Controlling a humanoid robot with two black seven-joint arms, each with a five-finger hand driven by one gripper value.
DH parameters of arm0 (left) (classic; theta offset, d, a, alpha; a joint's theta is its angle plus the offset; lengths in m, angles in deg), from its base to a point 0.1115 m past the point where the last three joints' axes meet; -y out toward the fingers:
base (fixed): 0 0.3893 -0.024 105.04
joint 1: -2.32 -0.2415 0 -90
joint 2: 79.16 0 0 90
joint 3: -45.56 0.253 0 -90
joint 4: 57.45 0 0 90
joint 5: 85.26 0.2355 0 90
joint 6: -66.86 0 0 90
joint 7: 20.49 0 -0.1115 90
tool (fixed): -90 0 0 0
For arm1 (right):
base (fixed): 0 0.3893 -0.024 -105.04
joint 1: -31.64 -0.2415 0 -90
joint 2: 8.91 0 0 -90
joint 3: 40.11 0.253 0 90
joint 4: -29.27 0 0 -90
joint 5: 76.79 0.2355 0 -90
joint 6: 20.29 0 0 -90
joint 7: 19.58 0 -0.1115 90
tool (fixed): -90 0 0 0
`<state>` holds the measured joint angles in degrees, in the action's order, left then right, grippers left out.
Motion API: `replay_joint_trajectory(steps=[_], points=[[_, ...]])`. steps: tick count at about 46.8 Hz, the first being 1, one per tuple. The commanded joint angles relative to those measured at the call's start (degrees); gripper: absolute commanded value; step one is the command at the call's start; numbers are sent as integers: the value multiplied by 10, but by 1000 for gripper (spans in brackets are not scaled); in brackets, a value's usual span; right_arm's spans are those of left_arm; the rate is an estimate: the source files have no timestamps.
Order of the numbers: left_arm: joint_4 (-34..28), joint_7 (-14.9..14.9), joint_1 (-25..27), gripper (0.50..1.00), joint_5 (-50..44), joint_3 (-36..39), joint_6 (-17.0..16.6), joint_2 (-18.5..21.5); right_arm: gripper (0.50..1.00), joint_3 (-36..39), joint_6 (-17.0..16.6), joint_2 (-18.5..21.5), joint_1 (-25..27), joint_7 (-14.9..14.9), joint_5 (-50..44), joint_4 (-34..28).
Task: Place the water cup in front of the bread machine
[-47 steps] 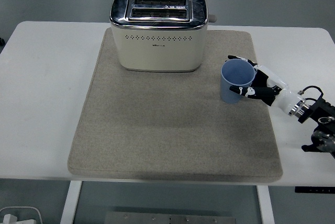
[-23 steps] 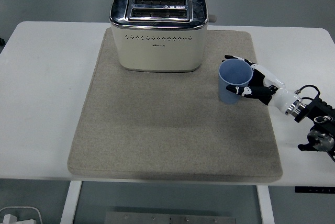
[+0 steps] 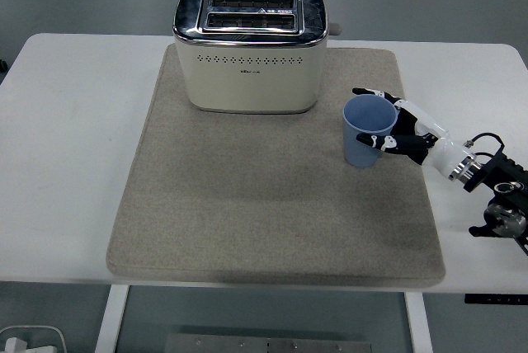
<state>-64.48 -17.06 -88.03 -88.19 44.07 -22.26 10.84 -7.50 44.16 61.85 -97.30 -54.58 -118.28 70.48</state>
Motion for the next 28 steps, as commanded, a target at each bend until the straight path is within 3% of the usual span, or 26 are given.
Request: replay_joint_trajectory(steps=[1,12,20,28], points=[[0,0,0,1000,0,0,0,0,768,0,0,0,0,0,1,0],[0,0,0,1000,0,0,0,0,758,2,-1,0,0,0,1,13],[0,0,0,1000,0,0,0,0,701,2,-2,2,-3,0,1,24],[0,0,0,1000,0,0,1,0,699,1,-1,17,-11,0,1,25]])
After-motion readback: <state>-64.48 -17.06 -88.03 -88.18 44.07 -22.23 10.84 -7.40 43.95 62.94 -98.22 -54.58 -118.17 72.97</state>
